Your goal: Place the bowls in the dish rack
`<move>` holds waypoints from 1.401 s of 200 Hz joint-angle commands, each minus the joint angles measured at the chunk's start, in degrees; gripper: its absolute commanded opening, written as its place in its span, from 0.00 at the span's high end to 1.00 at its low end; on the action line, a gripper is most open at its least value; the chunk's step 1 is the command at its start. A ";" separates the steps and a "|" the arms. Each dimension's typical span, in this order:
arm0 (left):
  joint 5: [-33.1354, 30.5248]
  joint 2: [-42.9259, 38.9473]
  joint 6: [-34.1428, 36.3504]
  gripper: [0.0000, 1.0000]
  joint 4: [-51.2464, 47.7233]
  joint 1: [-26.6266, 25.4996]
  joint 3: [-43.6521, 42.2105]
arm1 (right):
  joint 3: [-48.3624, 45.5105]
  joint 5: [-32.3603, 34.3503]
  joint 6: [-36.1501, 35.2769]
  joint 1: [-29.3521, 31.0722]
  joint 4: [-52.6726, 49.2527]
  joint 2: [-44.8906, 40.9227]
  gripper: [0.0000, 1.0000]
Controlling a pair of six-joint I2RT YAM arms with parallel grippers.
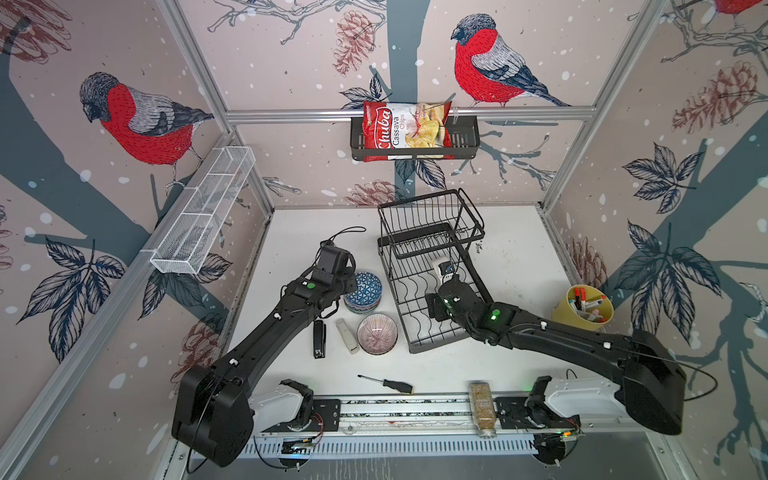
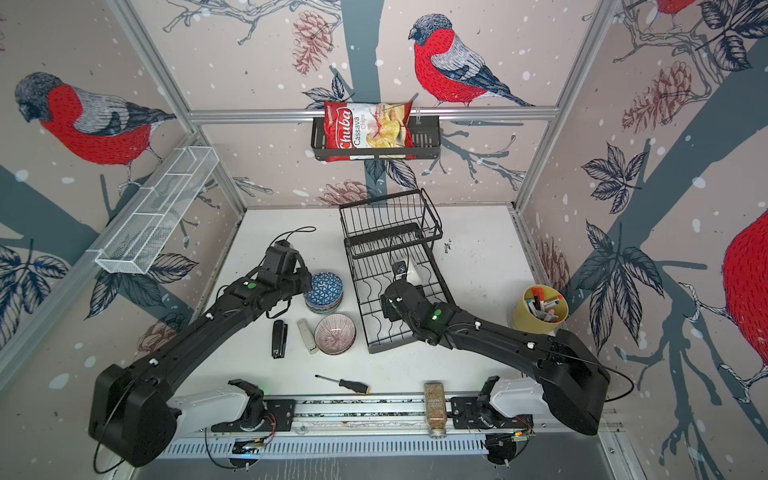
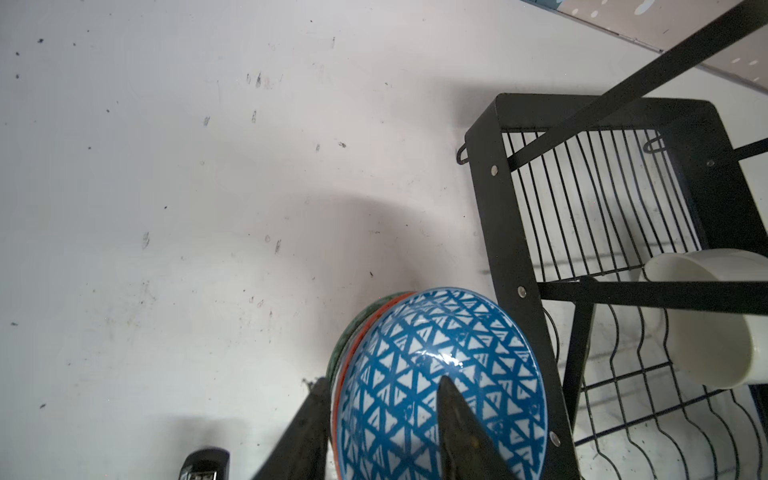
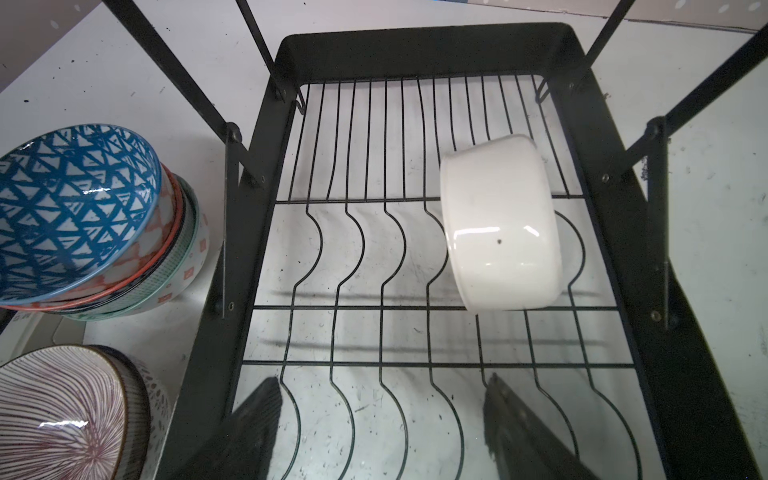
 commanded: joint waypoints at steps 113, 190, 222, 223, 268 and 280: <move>0.90 16.01 21.38 0.52 -4.12 0.13 10.94 | -0.32 0.79 -0.33 0.06 0.30 -1.18 0.23; 4.44 15.61 24.79 0.52 -3.84 0.13 10.01 | -0.22 0.83 -0.58 0.09 0.41 -0.27 0.23; 3.77 16.44 25.10 0.54 -4.17 0.13 10.02 | -0.70 0.85 -0.61 0.06 0.48 -0.92 0.23; 3.75 16.49 25.10 0.54 -4.18 0.13 10.10 | -0.74 0.84 -0.59 0.08 0.51 -0.93 0.23; 3.02 17.74 25.14 0.62 -4.59 0.13 10.01 | -1.25 1.09 -0.65 0.05 0.38 -1.46 0.23; 2.99 18.10 25.12 0.64 -4.80 0.13 10.17 | -1.26 1.05 -0.59 0.03 0.43 -1.46 0.23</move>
